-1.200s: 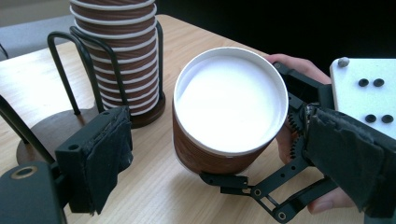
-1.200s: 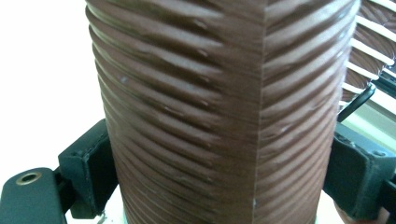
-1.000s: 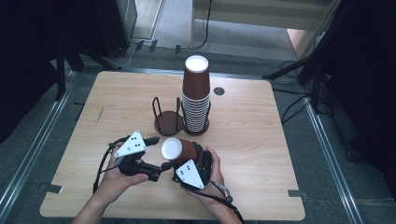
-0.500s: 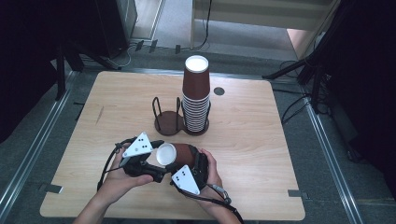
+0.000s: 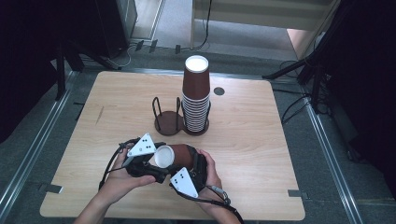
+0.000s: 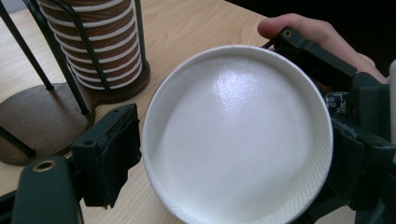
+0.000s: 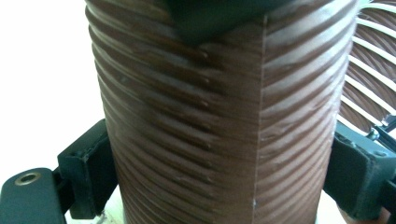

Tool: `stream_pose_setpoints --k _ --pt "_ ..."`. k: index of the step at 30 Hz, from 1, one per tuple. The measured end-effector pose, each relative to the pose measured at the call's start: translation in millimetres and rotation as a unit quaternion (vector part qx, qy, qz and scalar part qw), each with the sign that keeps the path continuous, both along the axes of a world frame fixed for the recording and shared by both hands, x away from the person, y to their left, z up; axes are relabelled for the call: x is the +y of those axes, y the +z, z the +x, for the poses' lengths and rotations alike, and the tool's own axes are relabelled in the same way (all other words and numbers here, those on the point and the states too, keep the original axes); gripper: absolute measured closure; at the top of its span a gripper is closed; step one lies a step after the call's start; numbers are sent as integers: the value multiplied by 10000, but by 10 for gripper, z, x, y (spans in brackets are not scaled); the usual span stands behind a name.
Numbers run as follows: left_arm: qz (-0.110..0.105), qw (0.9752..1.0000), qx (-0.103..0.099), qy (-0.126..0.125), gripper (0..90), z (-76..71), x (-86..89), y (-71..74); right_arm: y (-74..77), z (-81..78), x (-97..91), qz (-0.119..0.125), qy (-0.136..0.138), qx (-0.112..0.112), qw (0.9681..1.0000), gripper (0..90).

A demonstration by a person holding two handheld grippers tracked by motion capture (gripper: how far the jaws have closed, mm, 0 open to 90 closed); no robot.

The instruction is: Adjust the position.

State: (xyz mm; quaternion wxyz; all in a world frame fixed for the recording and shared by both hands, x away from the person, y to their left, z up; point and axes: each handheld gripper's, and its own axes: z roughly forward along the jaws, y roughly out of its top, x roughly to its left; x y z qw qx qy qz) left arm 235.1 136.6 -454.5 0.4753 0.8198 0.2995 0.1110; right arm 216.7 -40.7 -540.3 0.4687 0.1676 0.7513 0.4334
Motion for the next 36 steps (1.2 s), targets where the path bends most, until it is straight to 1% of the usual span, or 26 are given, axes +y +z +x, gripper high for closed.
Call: stream_pose_setpoints --k 3,4,7,12,13,14,15,16,17,18,19,20,21,23,25,26,29,30,31,32,33,34,36 --pt "45 10000 2 17 162 -2 -9 -5 0 0 -3 -53 -29 -12 10000 105" --pt "52 10000 -4 15 195 -2 -12 -6 5 -5 -9 -52 -17 -21 10000 105" --pt "53 10000 -25 -24 202 -3 -20 -6 10 -11 -12 -67 -39 -38 10000 104" --pt "-16 10000 15 -58 213 8 -27 -18 14 -20 -28 -156 -72 -86 9998 87" --pt "1 10000 -5 -36 213 11 -28 -21 19 -25 -28 -185 -126 -82 9997 67" --pt "40 10000 -30 0 214 14 -30 -23 24 -30 -25 -195 -179 -103 9996 23" --pt "51 10000 -35 30 214 18 -31 -26 34 -33 -26 -199 -161 -86 9996 2" --pt "25 10000 -22 22 215 21 -25 -27 50 -50 -35 -170 -104 -42 9998 0" --pt "-78 10000 -49 34 215 24 -14 -24 57 -55 -40 -166 -76 -76 9998 0" --pt "-78 10000 -49 34 215 24 -14 -24 57 -55 -40 -166 -76 -76 9998 0" --pt "-108 9999 -81 54 215 24 -9 -23 70 -63 -51 -123 -117 -137 9998 0" --pt "-136 9998 -145 85 215 26 0 -21 80 -64 -56 -73 -141 -158 9998 0" --pt "-202 9995 -209 127 215 26 10 -21 80 -64 -56 -73 -141 -158 9998 0" --pt "-294 9988 -303 267 215 29 35 -15 104 -60 -71 -12 -154 -191 9997 0" --pt "-385 9975 -403 440 215 34 67 -6 147 -62 -94 90 -186 -256 9995 0" --pt "-457 9966 -460 514 215 34 86 0 147 -62 -94 90 -186 -256 9995 0" --pt "-605 9928 -753 711 214 18 140 25 188 -69 -109 176 -175 -289 9993 0" --pt "-645 9912 -852 779 214 14 155 34 201 -73 -114 182 -172 -306 9992 0" --pt "-696 9894 -948 852 214 8 168 43 218 -80 -118 258 -153 -307 9991 0" --pt "-724 9874 -1059 929 214 2 183 51 218 -80 -118 258 -153 -307 9991 0" --pt "-749 9855 -1144 1001 214 -6 195 59 226 -84 -120 308 -144 -300 9990 0" --pt "-802 9836 -1229 1047 214 -13 208 69 236 -88 -122 351 -135 -289 9989 0" --pt "-880 9805 -1368 1098 214 -23 227 81 251 -89 -125 406 -146 -251 9988 0"
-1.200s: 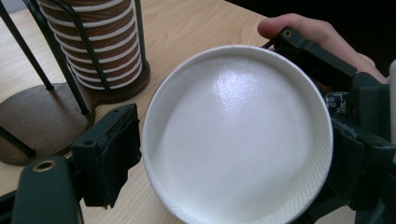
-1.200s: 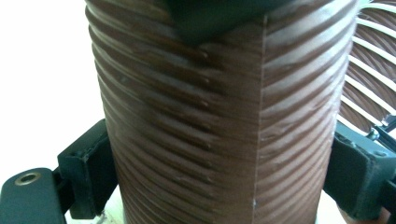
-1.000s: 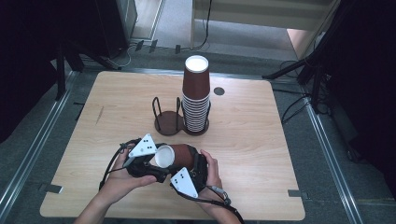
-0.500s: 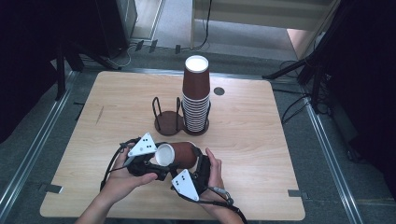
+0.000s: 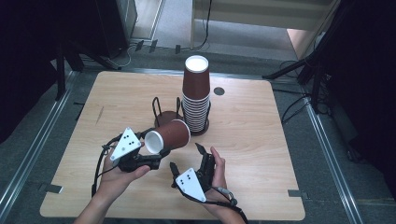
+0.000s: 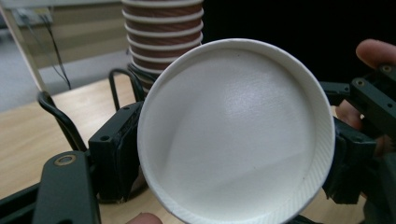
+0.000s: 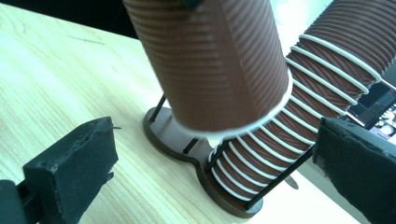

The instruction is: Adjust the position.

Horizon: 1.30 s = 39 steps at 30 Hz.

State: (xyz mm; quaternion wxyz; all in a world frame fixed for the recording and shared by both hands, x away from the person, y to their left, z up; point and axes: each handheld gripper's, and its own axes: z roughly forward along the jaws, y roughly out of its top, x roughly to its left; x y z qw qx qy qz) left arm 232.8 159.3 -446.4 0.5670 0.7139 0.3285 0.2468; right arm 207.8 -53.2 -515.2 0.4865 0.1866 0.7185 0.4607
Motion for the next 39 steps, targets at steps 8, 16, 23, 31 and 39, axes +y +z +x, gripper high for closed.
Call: stream_pose_setpoints --k 8,16,23,31,39 --pt "-307 9989 -341 117 215 -27 66 34 37 40 -40 204 -27 275 9994 0" --pt "-636 9964 -517 218 215 -17 127 15 135 74 -95 811 -18 651 9946 3" --pt "-844 9945 -597 181 216 -6 158 -11 249 99 -153 1246 -8 915 9880 15" --pt "-930 9929 -710 207 216 -6 178 -12 373 129 -202 1881 -16 1304 9734 69" --pt "-1023 9901 -853 438 216 16 222 -41 491 170 -206 2283 -134 1763 9574 128"
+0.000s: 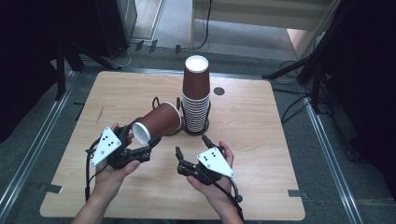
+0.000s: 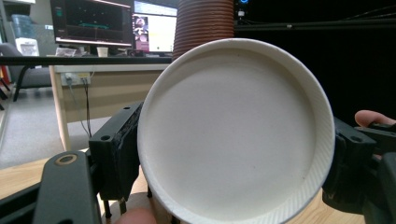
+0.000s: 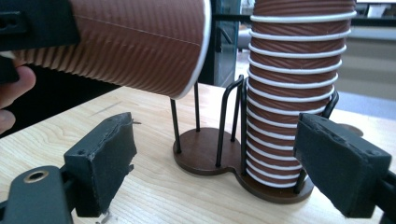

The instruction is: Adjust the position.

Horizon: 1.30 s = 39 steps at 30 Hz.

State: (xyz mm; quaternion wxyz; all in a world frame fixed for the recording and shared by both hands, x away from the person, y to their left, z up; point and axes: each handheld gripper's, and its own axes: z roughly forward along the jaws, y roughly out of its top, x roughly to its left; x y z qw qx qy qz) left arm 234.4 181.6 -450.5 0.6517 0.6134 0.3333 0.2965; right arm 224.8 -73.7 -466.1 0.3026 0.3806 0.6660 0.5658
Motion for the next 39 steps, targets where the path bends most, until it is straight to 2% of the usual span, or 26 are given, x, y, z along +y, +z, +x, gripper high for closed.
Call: stream_pose_setpoints --k 6,10,12,16,18,24,26,29,33,36,37,39 --pt "-135 9999 -32 63 216 6 31 -4 60 32 -6 500 -2 444 9978 5" --pt "-193 9998 -75 63 216 10 32 -16 71 40 4 846 -102 688 9940 0" --pt "-216 9997 -100 48 216 11 25 -25 74 40 4 1123 -88 844 9900 0" --pt "-226 9996 -141 46 216 8 8 -41 79 18 13 1528 -55 1021 9830 0" --pt "-223 9996 -154 48 216 8 1 -48 80 1 26 1754 2 1122 9781 0" --pt "-225 9996 -176 26 216 4 -30 -71 82 -29 65 2199 -72 1367 9659 0" --pt "-235 9996 -176 31 216 4 -40 -80 91 -35 66 2435 -169 1515 9579 0" --pt "-244 9995 -182 21 216 3 -60 -95 116 -64 70 2777 -527 1760 9429 0" --pt "-195 9997 -177 -14 217 -2 -101 -116 152 -85 83 3215 -696 1975 9235 0" --pt "-165 9997 -199 -25 216 -4 -123 -127 163 -77 78 3557 -936 2176 9041 0" --pt "-152 9997 -208 -27 217 -5 -128 -131 157 -66 71 3671 -952 2214 8984 0" --pt "-184 9995 -239 -30 216 -4 -140 -140 156 -53 68 3933 -914 2364 8838 0"
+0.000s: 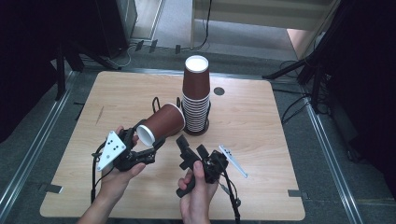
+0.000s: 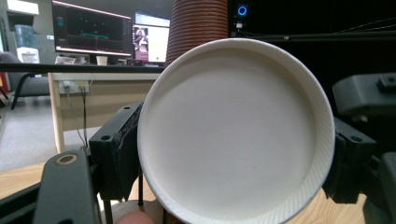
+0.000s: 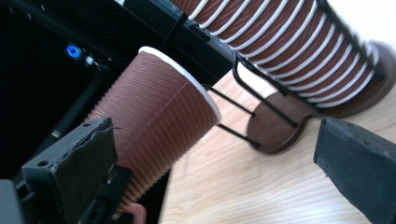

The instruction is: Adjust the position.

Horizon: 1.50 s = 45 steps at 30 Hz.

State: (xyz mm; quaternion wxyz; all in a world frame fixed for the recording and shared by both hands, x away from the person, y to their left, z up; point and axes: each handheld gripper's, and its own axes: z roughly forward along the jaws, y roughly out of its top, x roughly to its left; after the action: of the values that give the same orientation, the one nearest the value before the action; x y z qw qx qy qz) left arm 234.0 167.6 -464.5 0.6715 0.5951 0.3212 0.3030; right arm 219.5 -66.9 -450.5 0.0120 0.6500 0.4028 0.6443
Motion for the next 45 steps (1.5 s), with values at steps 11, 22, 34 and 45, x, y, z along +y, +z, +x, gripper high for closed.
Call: stream_pose_setpoints --k 11,22,34,45 --pt "65 9999 -82 -73 217 -17 -88 -50 26 68 -4 1541 49 619 9861 0" --pt "142 9996 -139 -203 217 -45 -179 -86 -57 176 -4 2606 124 1240 9574 0" --pt "217 9991 -170 -312 217 -68 -229 -100 -143 369 56 2827 360 1391 9484 0" --pt "313 9987 -176 -360 218 -77 -249 -107 -141 471 117 2879 562 1383 9459 0"
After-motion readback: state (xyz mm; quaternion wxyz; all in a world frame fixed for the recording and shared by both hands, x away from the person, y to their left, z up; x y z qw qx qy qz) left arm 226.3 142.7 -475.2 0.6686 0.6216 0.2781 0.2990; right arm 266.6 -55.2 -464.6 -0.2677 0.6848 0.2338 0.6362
